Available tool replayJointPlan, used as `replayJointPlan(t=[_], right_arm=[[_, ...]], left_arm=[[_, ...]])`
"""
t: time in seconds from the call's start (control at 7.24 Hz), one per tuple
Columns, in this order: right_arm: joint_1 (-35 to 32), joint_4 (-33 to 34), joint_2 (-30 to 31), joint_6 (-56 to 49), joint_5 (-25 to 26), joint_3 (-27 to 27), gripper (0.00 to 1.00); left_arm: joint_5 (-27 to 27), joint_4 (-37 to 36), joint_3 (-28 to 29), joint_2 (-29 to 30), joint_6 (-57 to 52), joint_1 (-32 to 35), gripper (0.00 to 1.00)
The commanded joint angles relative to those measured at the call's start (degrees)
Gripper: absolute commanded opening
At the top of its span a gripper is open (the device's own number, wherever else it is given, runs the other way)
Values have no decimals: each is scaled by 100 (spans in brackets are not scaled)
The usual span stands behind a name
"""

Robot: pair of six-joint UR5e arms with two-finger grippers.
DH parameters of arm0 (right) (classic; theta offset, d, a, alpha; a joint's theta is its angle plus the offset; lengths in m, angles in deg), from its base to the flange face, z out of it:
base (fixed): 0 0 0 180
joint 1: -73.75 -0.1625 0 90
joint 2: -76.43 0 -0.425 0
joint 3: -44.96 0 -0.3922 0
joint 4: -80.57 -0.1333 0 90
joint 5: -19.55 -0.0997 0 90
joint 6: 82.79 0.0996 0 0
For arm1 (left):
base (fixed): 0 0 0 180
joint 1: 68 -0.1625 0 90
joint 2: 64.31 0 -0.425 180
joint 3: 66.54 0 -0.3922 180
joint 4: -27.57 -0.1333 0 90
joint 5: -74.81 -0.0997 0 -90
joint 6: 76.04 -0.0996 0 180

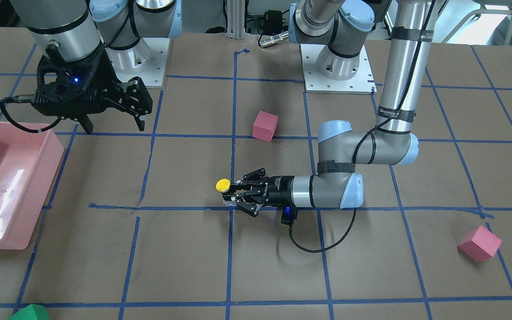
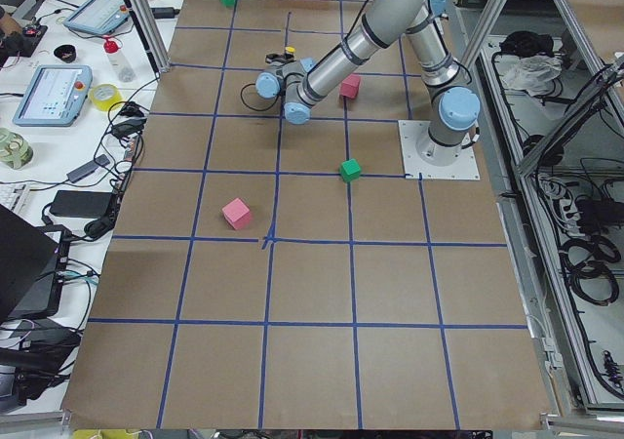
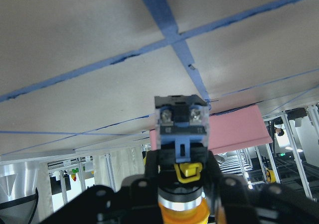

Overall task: Align button upright
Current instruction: 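Rotate the held button with the left gripper to stand it cap-up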

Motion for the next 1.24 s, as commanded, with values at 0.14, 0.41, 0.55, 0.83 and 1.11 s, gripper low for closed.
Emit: replayJointPlan(t=[0.14,0.41,0.55,0.83,1.11], right_arm=[[0,10,0,-7,-7,0,100],[0,2,0,-7,-7,0,100],[0,2,-9,-7,2,0,100],[0,2,0,-7,-7,0,100],[0,-16,0,-7,2,-9,100]], left_arm=[[19,218,7,32,232,-89,17],[-7,244,25,32,364,-90,81],[-77,244,25,6,365,-90,92],[-174,209,59,-143,313,-125,97],[-1136,243,339,-606,426,-230,99]])
